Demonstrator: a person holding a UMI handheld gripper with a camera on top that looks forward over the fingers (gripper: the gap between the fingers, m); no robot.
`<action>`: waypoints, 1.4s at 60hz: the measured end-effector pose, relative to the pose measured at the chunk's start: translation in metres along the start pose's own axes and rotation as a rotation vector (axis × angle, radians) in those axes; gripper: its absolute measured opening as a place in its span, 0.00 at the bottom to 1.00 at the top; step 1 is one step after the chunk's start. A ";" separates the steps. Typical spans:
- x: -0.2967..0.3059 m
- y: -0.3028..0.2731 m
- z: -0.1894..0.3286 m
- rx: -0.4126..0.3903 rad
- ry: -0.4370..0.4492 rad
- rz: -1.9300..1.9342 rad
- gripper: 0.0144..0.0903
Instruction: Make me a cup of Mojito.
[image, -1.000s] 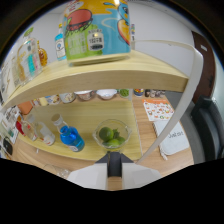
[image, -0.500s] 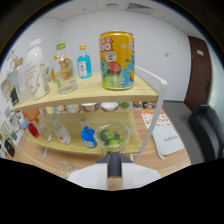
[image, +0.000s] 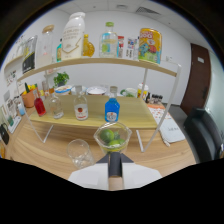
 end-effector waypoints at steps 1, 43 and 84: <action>0.001 -0.002 0.000 0.007 0.012 -0.022 0.01; -0.029 -0.081 -0.003 0.290 0.336 -1.450 0.01; -0.023 -0.081 -0.009 0.354 0.279 -1.341 0.01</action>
